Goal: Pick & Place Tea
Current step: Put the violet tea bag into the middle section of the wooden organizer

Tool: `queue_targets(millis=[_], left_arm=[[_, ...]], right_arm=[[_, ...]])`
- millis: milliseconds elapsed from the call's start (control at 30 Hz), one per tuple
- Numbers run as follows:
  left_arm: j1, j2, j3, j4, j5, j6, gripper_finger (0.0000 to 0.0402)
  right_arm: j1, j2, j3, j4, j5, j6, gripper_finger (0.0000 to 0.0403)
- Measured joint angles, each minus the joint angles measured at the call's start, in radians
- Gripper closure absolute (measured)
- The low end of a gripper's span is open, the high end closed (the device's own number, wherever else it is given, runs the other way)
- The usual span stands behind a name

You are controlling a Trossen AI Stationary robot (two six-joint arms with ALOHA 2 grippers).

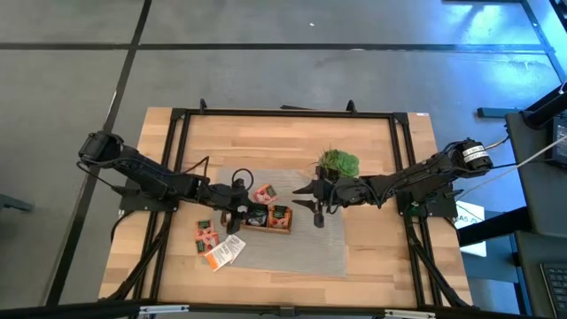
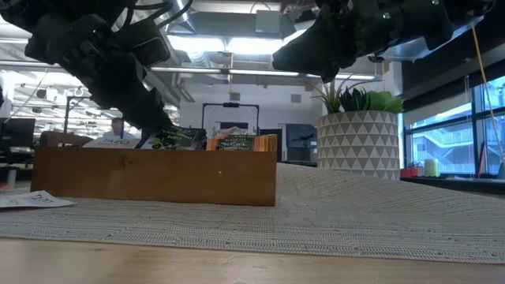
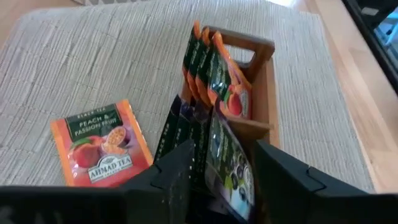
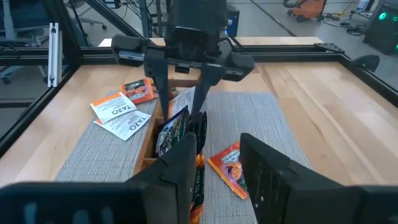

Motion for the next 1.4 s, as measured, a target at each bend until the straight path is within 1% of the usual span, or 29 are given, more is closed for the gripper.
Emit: queue_targets(millis=[133,467,600,700,967,1100,1400], left_arm=[[0.000,0.000,0.000,-0.016,0.020,-0.001,0.0269],[0.000,0.000,0.000,-0.017,0.022,0.001,0.0342],[0.000,0.000,0.000,-0.016,0.048,0.001,0.0374],[0.000,-0.009,0.000,-0.016,0.049,-0.010,0.0396],[0.000,-0.056,0.000,-0.029,0.047,-0.016,0.0399],[0.000,-0.058,0.000,-0.030,0.022,-0.016,0.0399],[0.000,-0.057,0.000,-0.038,0.021,0.000,0.0398]], right_arm=[[0.000,0.000,0.000,0.000,0.000,0.000,0.0276],[0.000,0.000,0.000,-0.006,0.000,-0.001,0.0276],[0.000,0.000,0.000,-0.010,0.000,-0.001,0.0276],[0.000,0.000,0.000,-0.013,0.000,-0.001,0.0276],[0.000,0.000,0.000,-0.017,0.000,-0.001,0.0276],[0.000,0.000,0.000,-0.019,0.000,0.000,0.0276],[0.000,0.000,0.000,-0.019,0.000,0.000,0.0276]])
